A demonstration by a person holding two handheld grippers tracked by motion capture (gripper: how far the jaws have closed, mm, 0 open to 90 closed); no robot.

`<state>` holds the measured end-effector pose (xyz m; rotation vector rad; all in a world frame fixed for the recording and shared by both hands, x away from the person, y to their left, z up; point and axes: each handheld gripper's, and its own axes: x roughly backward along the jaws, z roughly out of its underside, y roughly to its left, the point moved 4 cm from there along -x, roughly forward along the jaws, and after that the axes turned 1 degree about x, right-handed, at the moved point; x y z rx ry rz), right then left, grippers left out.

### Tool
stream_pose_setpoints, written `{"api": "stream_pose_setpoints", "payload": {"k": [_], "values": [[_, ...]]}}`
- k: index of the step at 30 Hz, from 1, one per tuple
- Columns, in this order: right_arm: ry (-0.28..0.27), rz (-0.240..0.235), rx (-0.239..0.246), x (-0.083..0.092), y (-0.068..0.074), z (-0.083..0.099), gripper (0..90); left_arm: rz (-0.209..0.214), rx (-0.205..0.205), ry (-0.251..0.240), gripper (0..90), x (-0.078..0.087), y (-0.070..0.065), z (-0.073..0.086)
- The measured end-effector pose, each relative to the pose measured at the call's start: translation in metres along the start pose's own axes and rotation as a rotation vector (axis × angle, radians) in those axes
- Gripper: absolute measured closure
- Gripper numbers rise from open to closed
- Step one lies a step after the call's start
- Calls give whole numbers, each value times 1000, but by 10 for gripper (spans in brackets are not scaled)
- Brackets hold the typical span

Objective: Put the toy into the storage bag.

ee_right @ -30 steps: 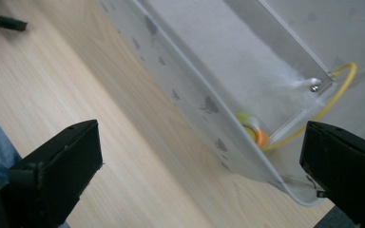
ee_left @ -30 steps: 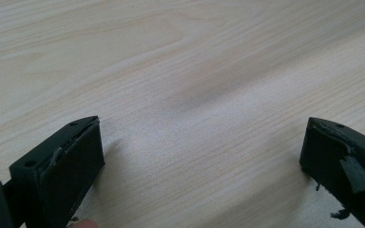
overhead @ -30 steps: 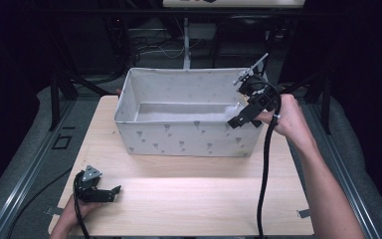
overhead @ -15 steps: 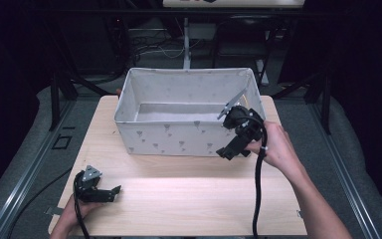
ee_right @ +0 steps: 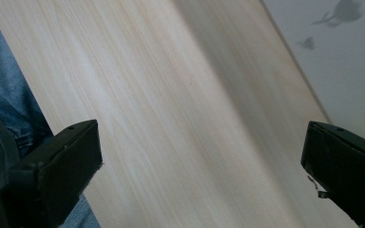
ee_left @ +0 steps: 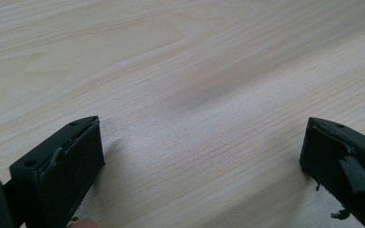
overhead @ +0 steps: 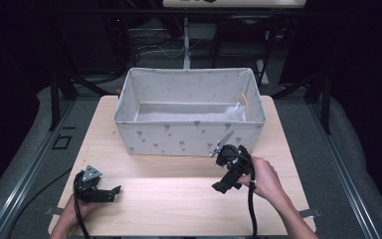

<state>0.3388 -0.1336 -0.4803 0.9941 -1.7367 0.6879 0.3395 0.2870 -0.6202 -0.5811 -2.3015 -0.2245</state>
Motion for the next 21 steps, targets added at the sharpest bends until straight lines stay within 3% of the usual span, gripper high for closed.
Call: {"api": "stream_pose_setpoints", "payload": {"k": [2, 6, 9, 14, 16, 21], "values": [[12, -3, -1, -5, 1, 4, 0, 0, 1, 1, 6, 0, 0, 0], [42, -15, -27, -34, 4, 20, 0, 0, 1, 1, 6, 0, 0, 0], [52, -17, -32, -42, 4, 26, 0, -1, 1, -1, 6, 0, 0, 0], [27, 8, -84, -60, 5, 38, 0, -1, 1, 0, 5, 0, 0, 0], [51, 9, -77, -64, 4, 42, 0, 0, 1, -1, 5, 0, 0, 0], [45, 12, -87, -66, 5, 48, 0, 0, 1, 0, 5, 0, 0, 0]]}}
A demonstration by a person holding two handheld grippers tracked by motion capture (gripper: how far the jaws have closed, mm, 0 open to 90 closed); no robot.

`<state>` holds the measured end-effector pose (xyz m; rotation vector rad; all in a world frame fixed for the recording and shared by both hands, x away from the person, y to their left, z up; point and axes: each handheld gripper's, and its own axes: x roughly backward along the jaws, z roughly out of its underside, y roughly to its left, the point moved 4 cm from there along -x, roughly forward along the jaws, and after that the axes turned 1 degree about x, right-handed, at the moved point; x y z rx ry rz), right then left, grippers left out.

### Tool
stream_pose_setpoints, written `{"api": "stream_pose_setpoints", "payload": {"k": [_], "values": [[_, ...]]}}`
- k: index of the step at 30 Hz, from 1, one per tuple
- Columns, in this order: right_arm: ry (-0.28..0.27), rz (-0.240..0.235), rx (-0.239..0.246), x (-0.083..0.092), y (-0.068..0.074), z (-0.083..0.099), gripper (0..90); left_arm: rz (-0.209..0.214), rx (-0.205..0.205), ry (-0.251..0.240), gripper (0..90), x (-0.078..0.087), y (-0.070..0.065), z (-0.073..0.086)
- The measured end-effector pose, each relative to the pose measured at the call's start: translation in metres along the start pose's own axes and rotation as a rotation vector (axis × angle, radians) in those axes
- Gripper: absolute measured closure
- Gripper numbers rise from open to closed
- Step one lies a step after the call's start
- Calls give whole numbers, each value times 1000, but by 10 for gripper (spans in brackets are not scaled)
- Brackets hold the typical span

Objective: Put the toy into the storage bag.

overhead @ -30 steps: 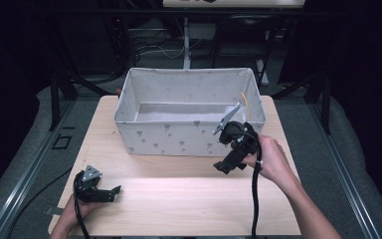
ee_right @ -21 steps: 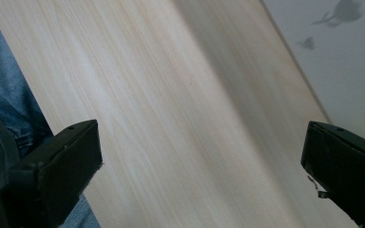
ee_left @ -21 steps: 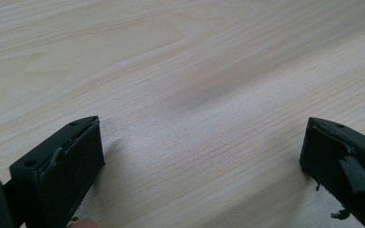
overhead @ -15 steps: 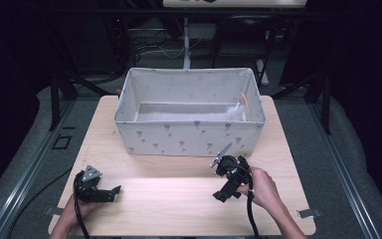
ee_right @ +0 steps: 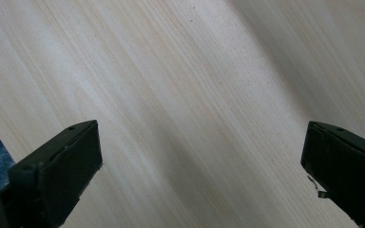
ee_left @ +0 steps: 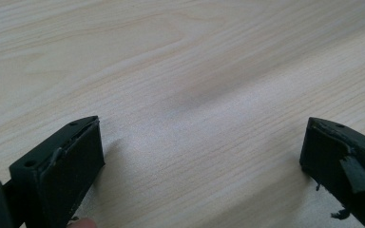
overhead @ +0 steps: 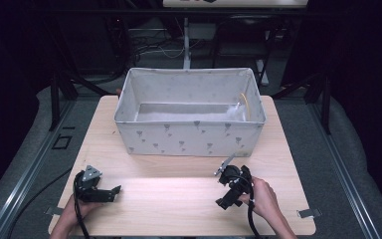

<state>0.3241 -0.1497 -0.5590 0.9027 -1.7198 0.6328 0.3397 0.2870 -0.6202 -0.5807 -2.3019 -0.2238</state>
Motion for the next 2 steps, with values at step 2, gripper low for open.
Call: {"api": "stream_pose_setpoints", "payload": {"k": [2], "values": [[2, 1, -3, -2, 0, 2, 0, 0, 0, 1, 5, 0, 0, 0]]}}
